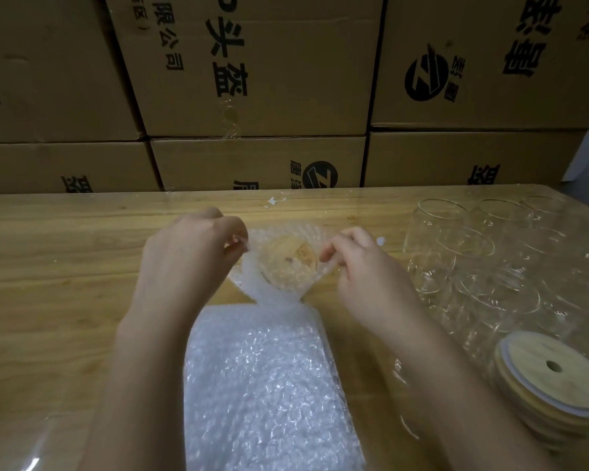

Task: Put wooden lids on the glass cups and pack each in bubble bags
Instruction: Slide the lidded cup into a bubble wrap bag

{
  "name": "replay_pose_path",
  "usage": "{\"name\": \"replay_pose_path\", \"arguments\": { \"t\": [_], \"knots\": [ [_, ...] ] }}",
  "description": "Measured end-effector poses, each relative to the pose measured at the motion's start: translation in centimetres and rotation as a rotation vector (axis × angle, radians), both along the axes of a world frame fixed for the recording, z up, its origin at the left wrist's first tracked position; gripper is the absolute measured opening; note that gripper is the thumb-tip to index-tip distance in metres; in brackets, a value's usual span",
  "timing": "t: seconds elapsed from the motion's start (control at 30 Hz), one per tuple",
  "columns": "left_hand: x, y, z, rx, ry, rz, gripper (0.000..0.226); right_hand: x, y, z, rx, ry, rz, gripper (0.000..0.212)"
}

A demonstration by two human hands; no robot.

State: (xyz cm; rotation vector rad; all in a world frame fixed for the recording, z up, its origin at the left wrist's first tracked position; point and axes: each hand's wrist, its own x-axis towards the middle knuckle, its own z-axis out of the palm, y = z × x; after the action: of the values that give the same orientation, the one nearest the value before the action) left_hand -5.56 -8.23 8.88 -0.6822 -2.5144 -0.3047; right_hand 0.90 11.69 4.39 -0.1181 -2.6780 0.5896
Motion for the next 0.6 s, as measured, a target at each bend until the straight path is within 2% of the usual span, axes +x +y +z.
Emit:
{"name": "replay_pose_path", "arguments": {
  "t": [0.07,0.13,0.33,0.6],
  "knots": [
    [-0.5,0.0,-0.5,0.084,0.010,0.008,0.007,-0.2,0.1,0.0,0.013,-0.008,0.000,0.022],
    [-1.1,0.1,-1.1,0.193,-0.006,0.009,0.007,-0.6,0.0,0.2,-0.072,0.014,0.006,0.008],
    [-2.8,0.6,-2.4,0.609,-0.131,-0.035,0.016,-2.9,-0.5,0.5,-0.262,0.202,-0.132,0.014],
    [-3.8,0.8,-3.4,1.030,-0.274,-0.146,0.029,-5.6,-1.0,2.0,-0.518,0.340,-0.079,0.015]
  ]
}}
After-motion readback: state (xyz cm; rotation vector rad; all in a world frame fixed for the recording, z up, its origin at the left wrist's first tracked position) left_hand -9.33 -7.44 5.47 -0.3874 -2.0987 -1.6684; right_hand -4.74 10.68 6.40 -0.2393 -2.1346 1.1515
